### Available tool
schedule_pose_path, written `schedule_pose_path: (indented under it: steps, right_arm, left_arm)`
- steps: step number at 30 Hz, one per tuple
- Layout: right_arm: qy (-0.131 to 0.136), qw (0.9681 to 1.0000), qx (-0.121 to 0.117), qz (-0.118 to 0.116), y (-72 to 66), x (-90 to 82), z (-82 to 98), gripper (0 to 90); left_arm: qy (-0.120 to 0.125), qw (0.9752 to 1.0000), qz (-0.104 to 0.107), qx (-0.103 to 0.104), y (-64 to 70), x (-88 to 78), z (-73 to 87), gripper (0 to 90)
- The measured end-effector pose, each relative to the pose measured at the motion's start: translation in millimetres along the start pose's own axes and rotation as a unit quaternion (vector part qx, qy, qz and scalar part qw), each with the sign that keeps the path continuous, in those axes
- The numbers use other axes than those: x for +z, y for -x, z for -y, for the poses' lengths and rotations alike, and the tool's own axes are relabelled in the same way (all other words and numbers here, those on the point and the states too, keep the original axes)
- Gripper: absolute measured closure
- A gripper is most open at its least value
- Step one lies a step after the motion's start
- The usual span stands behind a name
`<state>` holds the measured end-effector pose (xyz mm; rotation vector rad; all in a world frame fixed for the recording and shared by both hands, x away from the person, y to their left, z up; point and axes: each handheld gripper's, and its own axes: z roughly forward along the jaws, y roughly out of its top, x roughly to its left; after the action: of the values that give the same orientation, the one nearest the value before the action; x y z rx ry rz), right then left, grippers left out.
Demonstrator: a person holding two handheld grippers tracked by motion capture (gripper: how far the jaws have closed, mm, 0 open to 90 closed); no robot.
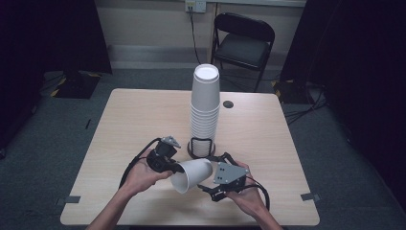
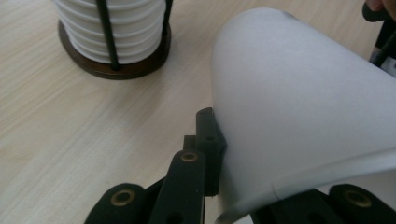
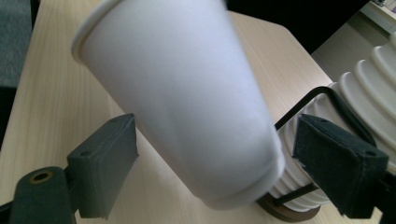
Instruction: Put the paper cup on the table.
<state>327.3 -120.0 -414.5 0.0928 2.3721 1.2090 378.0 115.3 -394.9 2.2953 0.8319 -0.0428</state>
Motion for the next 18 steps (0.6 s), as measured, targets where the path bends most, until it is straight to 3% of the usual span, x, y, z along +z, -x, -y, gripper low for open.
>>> schedule_pose_path:
  steps: [4,7,18]
  right_arm:
    - [-0.016,0.9997,-0.020,0.004,-5.1,3.4,-1.4,13.1]
    - [-0.017,0.9998,-0.007,0.002,-5.6,4.8,-2.1,12.3]
    - [-0.046,0.9975,-0.054,0.006,-17.4,15.2,-4.6,9.3]
  left_arm:
    - [-0.009,0.9999,-0.008,0.000,0.6,4.2,-5.1,86.6]
    - [-0.020,0.9998,-0.007,0.007,0.8,6.1,-6.9,86.7]
    - [-0.045,0.9989,0.000,0.015,4.3,13.2,-8.7,86.7]
